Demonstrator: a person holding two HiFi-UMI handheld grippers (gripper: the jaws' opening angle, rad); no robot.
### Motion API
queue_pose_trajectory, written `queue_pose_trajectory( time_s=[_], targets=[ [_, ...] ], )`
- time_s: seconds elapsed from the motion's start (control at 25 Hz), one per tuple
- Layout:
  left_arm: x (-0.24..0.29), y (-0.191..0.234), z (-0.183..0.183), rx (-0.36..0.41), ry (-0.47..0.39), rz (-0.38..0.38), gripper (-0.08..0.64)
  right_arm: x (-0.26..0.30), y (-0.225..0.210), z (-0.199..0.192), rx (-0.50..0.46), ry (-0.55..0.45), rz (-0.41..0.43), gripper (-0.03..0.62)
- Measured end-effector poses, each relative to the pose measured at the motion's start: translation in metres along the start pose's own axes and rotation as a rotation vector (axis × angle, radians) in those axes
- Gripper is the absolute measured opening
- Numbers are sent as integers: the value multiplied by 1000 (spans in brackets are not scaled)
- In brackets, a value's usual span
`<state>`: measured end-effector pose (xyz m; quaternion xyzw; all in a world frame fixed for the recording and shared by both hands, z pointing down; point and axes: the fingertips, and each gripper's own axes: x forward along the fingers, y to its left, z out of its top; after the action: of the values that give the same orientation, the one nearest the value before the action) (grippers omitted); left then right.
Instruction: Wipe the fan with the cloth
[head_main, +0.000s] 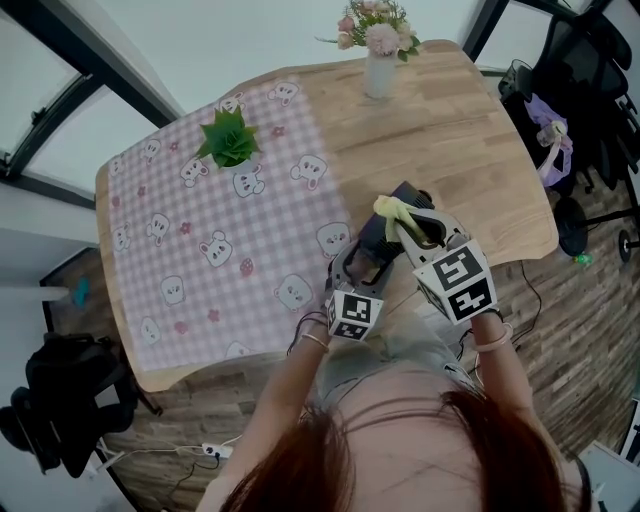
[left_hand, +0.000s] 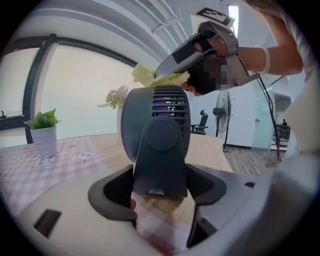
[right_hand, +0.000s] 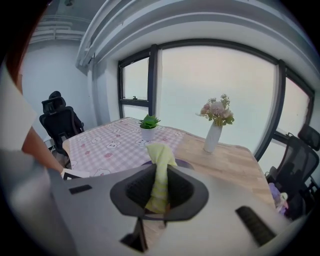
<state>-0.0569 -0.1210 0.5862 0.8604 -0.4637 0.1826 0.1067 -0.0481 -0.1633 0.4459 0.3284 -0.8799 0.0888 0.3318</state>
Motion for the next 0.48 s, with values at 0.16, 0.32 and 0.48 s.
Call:
queue_pose_trajectory(
  time_s=[0.16,0.32,0.48],
  targets=[
    [0,1,-1,2,0,3,311,-1,-10,-1,26,-5,-16,49],
    [-3,-1,1,-1,4,7,311,-4,-23,-1,65,-16,-32,49],
    [0,0,0,0,3,10,311,-2,-33,-4,94,-21,-20,49]
  ],
)
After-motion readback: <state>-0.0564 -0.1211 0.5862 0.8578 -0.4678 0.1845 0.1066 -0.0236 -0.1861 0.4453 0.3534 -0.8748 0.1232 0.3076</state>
